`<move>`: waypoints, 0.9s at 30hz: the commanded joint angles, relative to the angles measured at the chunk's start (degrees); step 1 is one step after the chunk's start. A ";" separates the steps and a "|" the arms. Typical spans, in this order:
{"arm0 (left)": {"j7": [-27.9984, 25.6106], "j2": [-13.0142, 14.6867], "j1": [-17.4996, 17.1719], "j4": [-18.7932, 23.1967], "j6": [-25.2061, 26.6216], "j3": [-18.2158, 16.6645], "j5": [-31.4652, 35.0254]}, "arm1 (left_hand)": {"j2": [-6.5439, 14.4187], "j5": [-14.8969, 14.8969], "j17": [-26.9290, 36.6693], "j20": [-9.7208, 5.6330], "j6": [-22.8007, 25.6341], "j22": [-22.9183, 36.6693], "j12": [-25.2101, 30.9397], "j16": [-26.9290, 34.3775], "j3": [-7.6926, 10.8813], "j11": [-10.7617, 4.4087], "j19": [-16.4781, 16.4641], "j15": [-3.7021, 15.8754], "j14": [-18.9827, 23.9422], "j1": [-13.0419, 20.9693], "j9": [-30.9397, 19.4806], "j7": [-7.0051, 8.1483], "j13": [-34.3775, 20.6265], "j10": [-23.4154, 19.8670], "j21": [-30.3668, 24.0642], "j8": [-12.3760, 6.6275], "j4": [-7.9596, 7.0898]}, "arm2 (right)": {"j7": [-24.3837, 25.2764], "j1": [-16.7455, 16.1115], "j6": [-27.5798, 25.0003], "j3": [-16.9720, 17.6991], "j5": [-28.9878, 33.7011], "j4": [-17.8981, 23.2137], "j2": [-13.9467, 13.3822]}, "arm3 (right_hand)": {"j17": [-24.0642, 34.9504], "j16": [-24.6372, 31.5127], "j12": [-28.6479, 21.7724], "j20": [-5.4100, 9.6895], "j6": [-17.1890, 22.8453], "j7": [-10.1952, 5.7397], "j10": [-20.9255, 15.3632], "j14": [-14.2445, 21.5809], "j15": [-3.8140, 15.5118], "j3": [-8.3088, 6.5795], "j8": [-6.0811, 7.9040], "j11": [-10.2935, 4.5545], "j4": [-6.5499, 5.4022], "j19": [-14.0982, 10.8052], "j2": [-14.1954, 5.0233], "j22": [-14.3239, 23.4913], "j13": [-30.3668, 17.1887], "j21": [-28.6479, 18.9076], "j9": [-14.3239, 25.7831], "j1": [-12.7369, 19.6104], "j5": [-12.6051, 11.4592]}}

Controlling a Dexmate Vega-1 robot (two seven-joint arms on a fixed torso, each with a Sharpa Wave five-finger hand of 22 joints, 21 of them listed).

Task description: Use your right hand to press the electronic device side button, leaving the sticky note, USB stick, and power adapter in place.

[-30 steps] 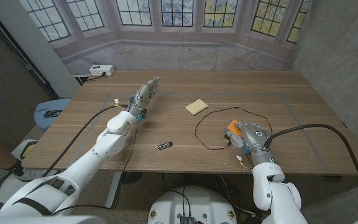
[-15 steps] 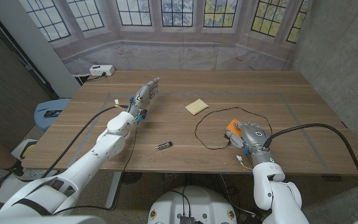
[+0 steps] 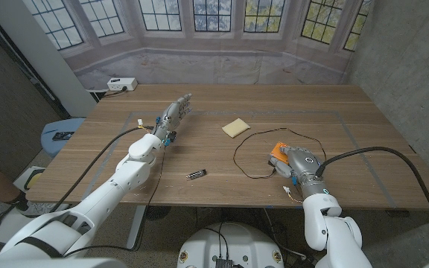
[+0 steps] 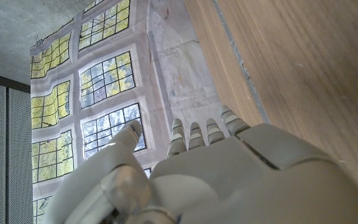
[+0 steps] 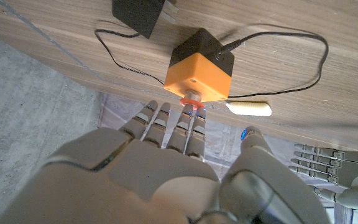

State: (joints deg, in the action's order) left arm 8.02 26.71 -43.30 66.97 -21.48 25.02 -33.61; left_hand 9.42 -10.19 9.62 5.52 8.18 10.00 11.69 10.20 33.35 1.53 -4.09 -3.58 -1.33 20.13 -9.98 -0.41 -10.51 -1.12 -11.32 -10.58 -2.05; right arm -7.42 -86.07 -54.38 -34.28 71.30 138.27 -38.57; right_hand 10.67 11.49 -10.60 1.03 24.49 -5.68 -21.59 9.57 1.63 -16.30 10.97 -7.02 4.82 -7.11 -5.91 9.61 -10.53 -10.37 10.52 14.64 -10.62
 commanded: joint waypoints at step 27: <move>1.26 -0.66 0.83 -2.69 -0.63 -0.15 -0.77 | -0.04 0.13 0.06 0.12 0.10 0.24 -0.03 -0.06 0.58 0.04 0.31 -0.08 -0.22 -0.70 -0.32 0.13 -0.24 0.26 -0.11 0.06 0.39 | 0.88 2.00 0.62 -1.10 -3.21 0.46 -2.05 | 0.03 0.01 -0.22 0.32 0.63 0.11 -0.42 0.70 0.10 -0.52 0.36 -0.16 0.92 -0.22 -0.10 0.01 -0.22 -0.45 0.14 0.67 0.05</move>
State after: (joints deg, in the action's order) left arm 8.65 26.50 -43.14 65.74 -21.84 24.90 -34.05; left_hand 9.19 -10.19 9.62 5.52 8.18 10.00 11.69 10.20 33.59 1.53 -4.09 -3.58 -1.34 19.90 -9.98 -0.41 -10.52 -1.11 -11.32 -10.57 -1.82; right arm -7.64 -84.68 -53.96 -35.36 68.53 137.95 -40.14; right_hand 10.68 11.49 -10.34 1.03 24.54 -5.74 -21.54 9.57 1.63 -16.69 11.02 -7.19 5.24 -7.11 -5.91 9.61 -10.51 -10.37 10.50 14.64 -10.62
